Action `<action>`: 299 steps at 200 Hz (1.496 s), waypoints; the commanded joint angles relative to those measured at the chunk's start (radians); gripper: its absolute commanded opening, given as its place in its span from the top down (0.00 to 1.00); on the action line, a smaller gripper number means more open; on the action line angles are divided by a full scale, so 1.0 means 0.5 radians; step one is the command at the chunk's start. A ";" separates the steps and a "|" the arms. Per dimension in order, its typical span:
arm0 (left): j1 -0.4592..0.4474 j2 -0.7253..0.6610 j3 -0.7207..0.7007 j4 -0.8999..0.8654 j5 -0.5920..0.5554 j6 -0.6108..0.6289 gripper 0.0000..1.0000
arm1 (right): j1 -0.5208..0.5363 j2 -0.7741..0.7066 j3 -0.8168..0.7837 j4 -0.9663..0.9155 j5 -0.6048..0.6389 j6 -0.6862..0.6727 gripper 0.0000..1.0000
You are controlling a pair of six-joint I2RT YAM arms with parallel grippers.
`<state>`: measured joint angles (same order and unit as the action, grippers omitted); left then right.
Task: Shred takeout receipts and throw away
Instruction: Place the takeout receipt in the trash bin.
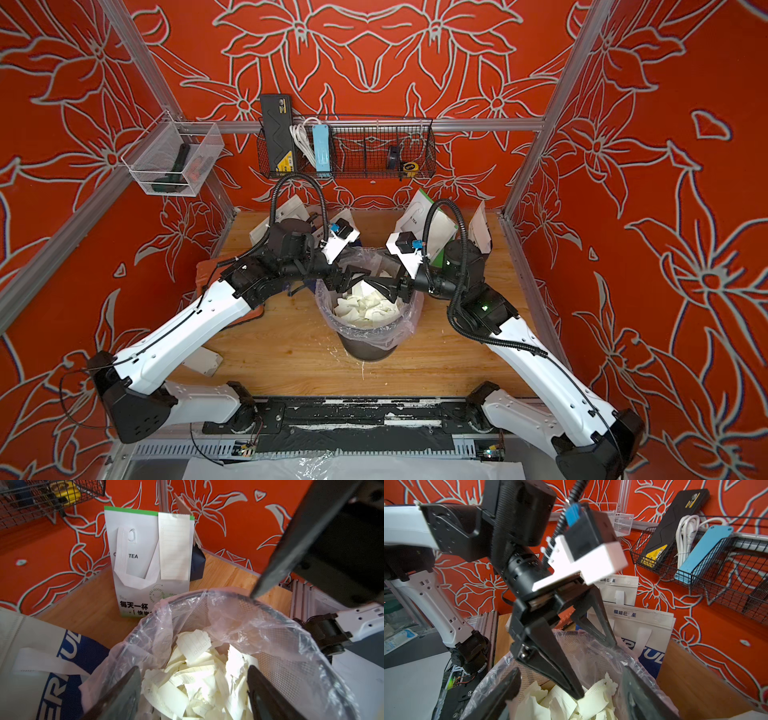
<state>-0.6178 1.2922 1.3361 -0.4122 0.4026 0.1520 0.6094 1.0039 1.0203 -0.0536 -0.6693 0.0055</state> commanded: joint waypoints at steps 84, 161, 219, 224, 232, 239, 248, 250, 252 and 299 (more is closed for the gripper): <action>0.070 -0.221 -0.116 0.073 0.608 0.129 0.20 | -0.041 0.136 0.147 0.053 -0.009 0.283 0.26; 0.065 -0.111 -0.104 0.237 0.824 0.118 0.63 | -0.041 0.165 0.083 0.279 -0.181 0.502 0.27; 0.067 -0.087 -0.070 0.124 0.677 0.161 1.00 | -0.041 0.127 0.100 0.178 -0.091 0.412 0.26; 0.067 -0.077 -0.058 0.097 0.598 0.159 1.00 | -0.041 0.112 0.108 0.135 -0.055 0.386 0.26; 0.067 -0.057 -0.043 0.041 0.454 0.166 1.00 | -0.041 0.081 0.125 0.061 0.013 0.336 0.26; 0.067 -0.035 -0.030 -0.028 0.331 0.187 1.00 | -0.041 0.048 0.141 -0.009 0.088 0.289 0.26; 0.067 0.000 -0.010 -0.111 0.167 0.200 1.00 | -0.044 0.003 0.171 -0.128 0.213 0.214 0.25; 0.066 0.005 -0.009 -0.127 0.136 0.206 1.00 | -0.044 -0.002 0.174 -0.139 0.230 0.209 0.25; 0.067 0.016 -0.009 -0.146 0.102 0.208 1.00 | -0.045 -0.013 0.186 -0.183 0.275 0.187 0.25; 0.063 0.024 0.007 -0.260 -0.020 0.234 0.18 | -0.170 -0.003 0.463 -0.911 1.139 -0.061 0.23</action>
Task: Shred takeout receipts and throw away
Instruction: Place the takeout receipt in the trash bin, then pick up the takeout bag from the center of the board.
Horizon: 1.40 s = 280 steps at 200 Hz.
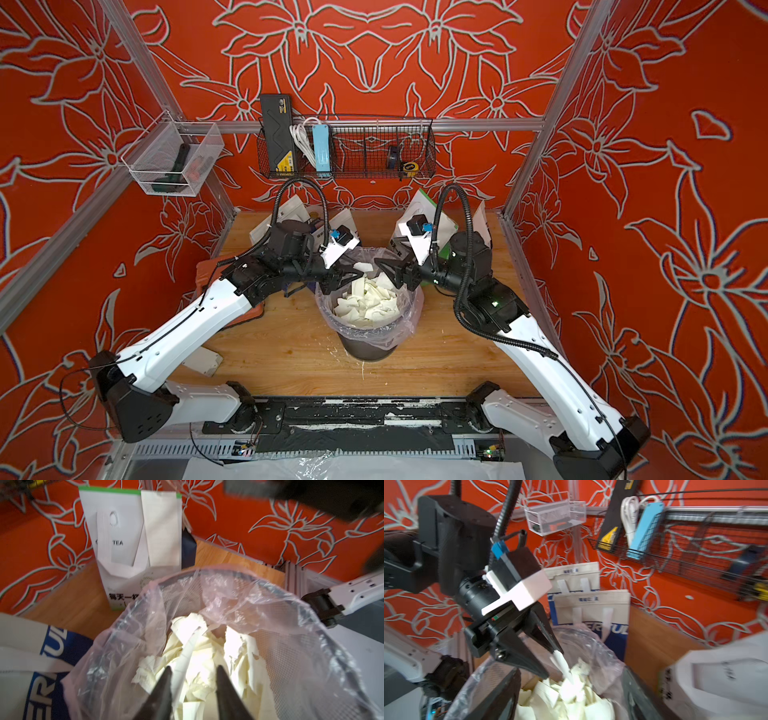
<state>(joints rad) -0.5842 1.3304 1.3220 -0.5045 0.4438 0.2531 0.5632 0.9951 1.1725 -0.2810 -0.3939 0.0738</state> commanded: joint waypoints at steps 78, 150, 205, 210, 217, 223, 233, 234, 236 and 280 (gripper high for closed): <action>0.001 -0.056 0.291 0.184 -0.022 -0.140 0.02 | -0.741 0.325 0.424 -0.813 0.486 -0.217 0.25; 0.003 0.572 0.868 0.205 0.311 -0.313 0.03 | -1.255 0.581 0.360 -0.553 -0.366 -0.149 0.33; 0.002 0.995 1.219 0.189 0.380 -0.434 0.05 | -1.298 0.783 0.441 -0.570 -0.326 -0.288 0.48; 0.001 1.028 1.244 0.187 0.377 -0.437 0.05 | -1.298 0.796 0.448 -0.576 -0.326 -0.300 0.48; 0.002 1.072 1.280 0.184 0.379 -0.446 0.05 | -1.298 0.817 0.459 -0.559 -0.336 -0.307 0.49; 0.003 1.107 1.312 0.186 0.379 -0.453 0.05 | -1.301 0.832 0.455 -0.532 -0.352 -0.311 0.49; 0.002 1.164 1.354 0.188 0.388 -0.468 0.05 | -1.302 0.865 0.461 -0.508 -0.400 -0.320 0.50; 0.003 1.169 1.357 0.188 0.388 -0.470 0.05 | -1.302 0.867 0.463 -0.507 -0.403 -0.321 0.51; 0.003 1.178 1.365 0.185 0.390 -0.472 0.05 | -1.301 0.875 0.466 -0.506 -0.409 -0.324 0.52; 0.003 1.374 1.542 0.128 0.380 -0.472 0.05 | -1.303 0.943 0.504 -0.516 -0.518 -0.410 0.67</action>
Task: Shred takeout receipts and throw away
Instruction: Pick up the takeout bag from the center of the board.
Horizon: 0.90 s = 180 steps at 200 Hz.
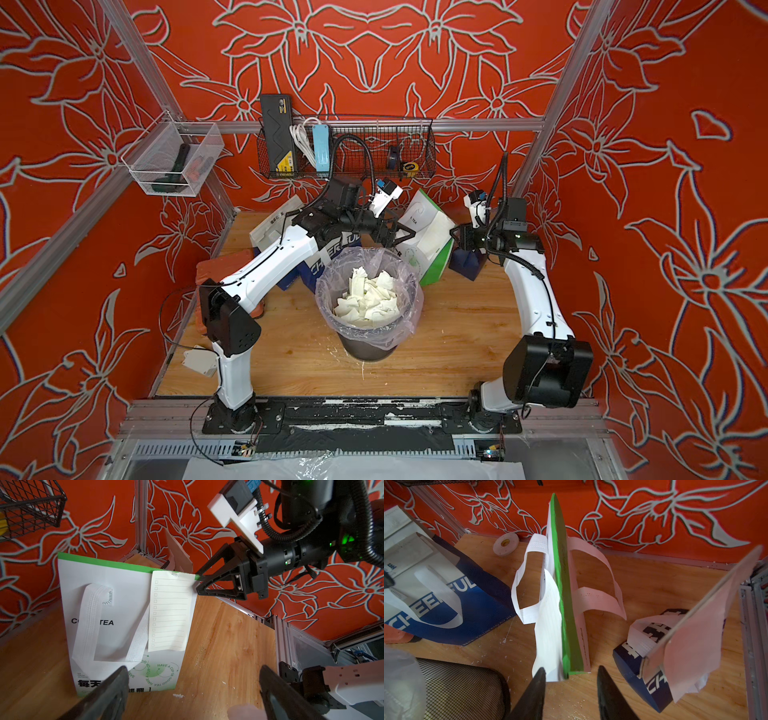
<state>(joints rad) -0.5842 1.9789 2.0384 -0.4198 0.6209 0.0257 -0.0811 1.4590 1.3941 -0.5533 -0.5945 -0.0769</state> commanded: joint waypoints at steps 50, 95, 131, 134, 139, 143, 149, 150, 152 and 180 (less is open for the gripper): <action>0.004 0.357 0.426 -0.177 0.025 0.008 0.05 | -0.013 -0.036 -0.032 0.102 -0.333 -0.109 0.82; 0.029 0.521 0.582 -0.208 0.077 0.032 0.06 | -0.013 -0.006 -0.045 0.131 -0.458 -0.110 0.93; 0.076 0.596 0.650 -0.174 0.131 0.016 0.09 | -0.009 -0.006 -0.074 0.186 -0.588 -0.073 1.00; 0.077 0.601 0.651 -0.171 0.139 0.016 0.10 | -0.008 -0.008 -0.076 0.188 -0.598 -0.074 1.00; 0.082 0.607 0.651 -0.160 0.152 0.016 0.10 | -0.007 -0.008 -0.086 0.192 -0.611 -0.073 1.00; 0.082 0.614 0.651 -0.155 0.154 0.018 0.10 | -0.007 -0.007 -0.088 0.195 -0.622 -0.071 1.00; 0.084 0.625 0.651 -0.150 0.157 0.021 0.11 | -0.005 -0.006 -0.094 0.195 -0.641 -0.075 1.00; 0.085 0.627 0.651 -0.149 0.157 0.021 0.11 | -0.006 -0.006 -0.094 0.195 -0.645 -0.075 1.00; 0.084 0.630 0.654 -0.148 0.157 0.022 0.11 | -0.005 -0.004 -0.095 0.195 -0.649 -0.076 1.00; 0.089 0.671 0.681 -0.112 0.202 0.032 0.14 | 0.012 -0.003 -0.111 0.162 -0.677 -0.123 1.00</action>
<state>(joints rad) -0.5419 2.2868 2.3516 -0.5049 0.6769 0.0292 -0.0807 1.4643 1.3540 -0.4789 -0.8745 -0.1116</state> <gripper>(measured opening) 0.873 0.050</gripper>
